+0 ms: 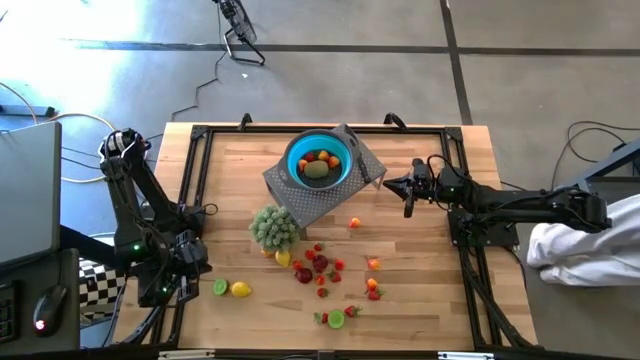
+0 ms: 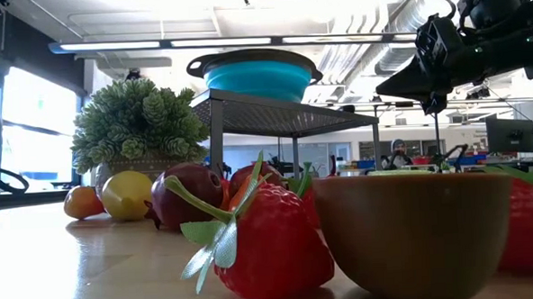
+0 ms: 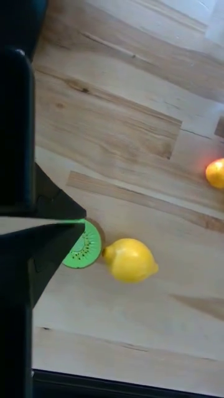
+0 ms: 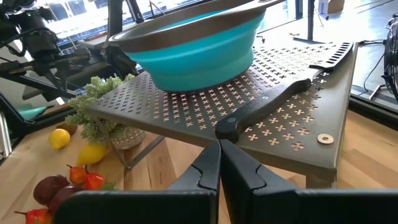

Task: Pick & Place Fruit
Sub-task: Put the kiwi into the blue strainer bowl on the shelf

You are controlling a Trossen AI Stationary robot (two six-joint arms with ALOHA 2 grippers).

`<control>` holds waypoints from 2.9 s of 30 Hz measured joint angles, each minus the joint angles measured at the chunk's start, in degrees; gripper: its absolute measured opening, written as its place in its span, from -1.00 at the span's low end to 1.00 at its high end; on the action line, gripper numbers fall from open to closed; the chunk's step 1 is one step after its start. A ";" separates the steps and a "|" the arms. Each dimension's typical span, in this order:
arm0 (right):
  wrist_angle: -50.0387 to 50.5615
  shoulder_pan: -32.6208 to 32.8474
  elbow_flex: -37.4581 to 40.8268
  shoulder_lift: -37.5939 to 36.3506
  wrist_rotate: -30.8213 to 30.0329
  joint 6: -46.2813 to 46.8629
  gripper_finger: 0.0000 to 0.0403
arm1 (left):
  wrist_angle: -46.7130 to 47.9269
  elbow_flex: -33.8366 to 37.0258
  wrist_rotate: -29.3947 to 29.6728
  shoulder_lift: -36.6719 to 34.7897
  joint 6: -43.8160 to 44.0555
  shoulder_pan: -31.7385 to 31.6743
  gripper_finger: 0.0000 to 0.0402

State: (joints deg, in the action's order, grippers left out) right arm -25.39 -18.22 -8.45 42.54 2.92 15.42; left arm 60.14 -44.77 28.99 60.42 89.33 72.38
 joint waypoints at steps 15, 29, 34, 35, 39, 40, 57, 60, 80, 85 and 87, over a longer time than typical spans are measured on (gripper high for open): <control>1.61 0.01 -0.02 0.02 0.20 2.78 -0.99 | -0.10 0.00 -1.16 0.00 1.22 0.00 0.24; 1.92 0.02 -0.02 0.02 0.20 2.56 -0.99 | -3.57 -0.01 -0.87 0.84 1.17 0.00 0.59; 1.90 0.01 -0.02 0.02 0.22 2.55 -0.99 | -3.56 0.00 -0.76 4.52 0.98 0.00 0.59; 1.88 0.02 -0.02 0.02 0.22 2.54 -0.99 | -3.58 0.00 -0.76 5.23 0.99 0.00 0.59; 1.82 0.00 -0.02 0.02 0.22 2.54 -0.99 | -3.91 0.00 -0.78 7.64 1.00 0.00 0.59; 1.82 0.01 -0.02 0.02 0.20 2.55 -0.99 | -4.14 0.00 -0.78 8.16 1.00 0.00 0.59; 1.81 0.02 -0.02 0.02 0.22 2.54 -0.99 | -7.82 -0.02 -0.98 11.47 1.00 0.00 0.59; 1.84 0.01 -0.02 0.02 0.22 2.54 -0.99 | -7.80 -0.02 -0.97 11.47 1.02 0.00 0.59; 2.16 0.01 -0.02 0.02 0.24 2.34 -0.99 | -10.73 -0.04 2.02 17.43 2.53 -0.02 0.59; 2.16 0.00 -0.02 0.02 0.24 2.34 -0.99 | -12.39 -0.07 2.01 18.88 2.54 -0.02 0.59; 2.16 0.00 -0.02 0.02 0.24 2.34 -0.99 | -12.40 -0.07 2.01 19.32 2.77 -0.02 0.59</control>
State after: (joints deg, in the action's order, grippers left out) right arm -23.22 -18.21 -8.47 42.57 3.16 17.76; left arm 47.74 -44.84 31.00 79.74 92.09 72.36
